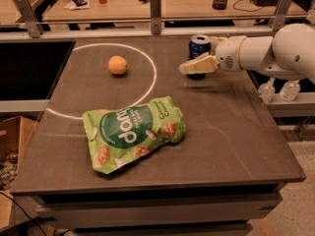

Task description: Move pepsi can near orange

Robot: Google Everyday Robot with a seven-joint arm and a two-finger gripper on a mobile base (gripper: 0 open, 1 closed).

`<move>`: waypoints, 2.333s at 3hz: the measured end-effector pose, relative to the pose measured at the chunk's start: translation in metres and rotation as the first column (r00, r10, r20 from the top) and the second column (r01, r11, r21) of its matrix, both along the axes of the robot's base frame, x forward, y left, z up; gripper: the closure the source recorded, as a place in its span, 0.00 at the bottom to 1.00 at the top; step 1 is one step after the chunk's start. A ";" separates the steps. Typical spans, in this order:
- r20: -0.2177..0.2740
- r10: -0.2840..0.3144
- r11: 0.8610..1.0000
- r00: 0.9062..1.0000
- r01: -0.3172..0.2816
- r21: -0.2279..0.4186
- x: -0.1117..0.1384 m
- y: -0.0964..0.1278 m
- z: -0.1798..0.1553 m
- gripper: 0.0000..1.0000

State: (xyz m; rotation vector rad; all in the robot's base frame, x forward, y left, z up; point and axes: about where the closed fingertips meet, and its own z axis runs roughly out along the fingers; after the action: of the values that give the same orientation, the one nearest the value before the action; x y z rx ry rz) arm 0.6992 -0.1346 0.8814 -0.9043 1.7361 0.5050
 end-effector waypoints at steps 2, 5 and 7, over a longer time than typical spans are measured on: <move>0.034 0.034 0.999 0.999 -0.034 0.015 0.002 0.006 0.004 0.63; -0.004 0.109 0.987 0.994 -0.108 0.118 0.004 0.043 0.040 1.00; 0.032 0.177 0.979 0.984 -0.180 0.099 0.004 0.100 0.068 1.00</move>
Offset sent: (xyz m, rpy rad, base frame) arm 0.0012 0.0024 0.0085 0.0088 -0.0578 0.0508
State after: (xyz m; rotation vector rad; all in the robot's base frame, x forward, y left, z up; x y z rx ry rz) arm 0.7033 -0.0342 0.9495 -0.9940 1.6013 0.6925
